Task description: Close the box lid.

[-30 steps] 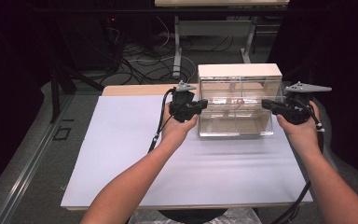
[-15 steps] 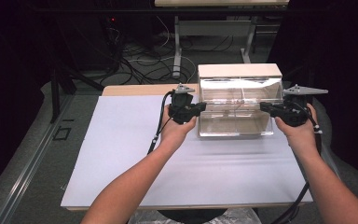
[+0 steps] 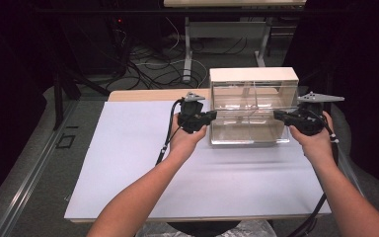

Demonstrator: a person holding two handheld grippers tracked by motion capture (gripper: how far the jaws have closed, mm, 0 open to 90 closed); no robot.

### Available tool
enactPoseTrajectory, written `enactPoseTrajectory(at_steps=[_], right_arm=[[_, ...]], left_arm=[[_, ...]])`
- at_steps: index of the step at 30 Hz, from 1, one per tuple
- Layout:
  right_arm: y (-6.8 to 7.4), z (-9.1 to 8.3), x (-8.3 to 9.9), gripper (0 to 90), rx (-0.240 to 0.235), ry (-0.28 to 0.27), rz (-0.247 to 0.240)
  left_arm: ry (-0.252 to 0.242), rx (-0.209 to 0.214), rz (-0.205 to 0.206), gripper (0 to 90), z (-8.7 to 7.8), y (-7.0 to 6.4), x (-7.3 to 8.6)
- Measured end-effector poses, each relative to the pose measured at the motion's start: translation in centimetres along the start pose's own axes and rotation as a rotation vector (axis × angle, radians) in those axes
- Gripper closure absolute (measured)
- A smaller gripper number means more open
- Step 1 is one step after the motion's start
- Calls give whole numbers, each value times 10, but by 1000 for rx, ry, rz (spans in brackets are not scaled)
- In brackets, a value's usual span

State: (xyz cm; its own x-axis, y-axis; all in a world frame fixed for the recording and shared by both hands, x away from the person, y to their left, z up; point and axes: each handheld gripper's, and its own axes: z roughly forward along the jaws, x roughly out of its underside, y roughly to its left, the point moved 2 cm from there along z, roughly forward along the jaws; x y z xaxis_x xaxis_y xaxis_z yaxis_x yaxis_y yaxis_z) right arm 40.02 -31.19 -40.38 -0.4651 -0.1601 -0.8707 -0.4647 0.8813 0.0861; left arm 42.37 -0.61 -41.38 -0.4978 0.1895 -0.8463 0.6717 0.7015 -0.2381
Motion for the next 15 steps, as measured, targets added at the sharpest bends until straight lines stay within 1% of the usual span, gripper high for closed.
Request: enactPoseTrajectory(at_steps=[4, 6, 7, 9, 10, 11, 12, 13, 14, 15], right_arm=[[0, 2, 2, 893, -2, 0, 4], [2, 2, 3, 888, -4, 5, 17], [1, 3, 3, 885, 0, -3, 3], [1, 2, 4, 873, -8, 0, 5], [2, 1, 4, 866, -10, 2, 3], [2, 1, 4, 854, -10, 0, 0], [2, 2, 4, 838, -17, -4, 2], [3, 1, 4, 821, -18, -2, 5], [4, 1, 4, 805, -16, -6, 3], [5, 1, 5, 790, -18, -7, 3]], left_arm=[[1, 3, 0, 900, 0, 0, 0], [1, 1, -1, 900, -1, 0, 0], [6, 5, -5, 900, -1, 0, 0], [-1, 4, 1, 900, -2, 0, 1], [-1, 2, -4, 897, -3, 0, 1], [-6, 2, 1, 890, -3, 1, 1], [-7, 1, -11, 883, -4, 1, 2], [-2, -4, -5, 874, -5, 2, 2], [-5, -6, -12, 862, -6, 2, 3], [4, -8, -3, 855, -7, 3, 3]])
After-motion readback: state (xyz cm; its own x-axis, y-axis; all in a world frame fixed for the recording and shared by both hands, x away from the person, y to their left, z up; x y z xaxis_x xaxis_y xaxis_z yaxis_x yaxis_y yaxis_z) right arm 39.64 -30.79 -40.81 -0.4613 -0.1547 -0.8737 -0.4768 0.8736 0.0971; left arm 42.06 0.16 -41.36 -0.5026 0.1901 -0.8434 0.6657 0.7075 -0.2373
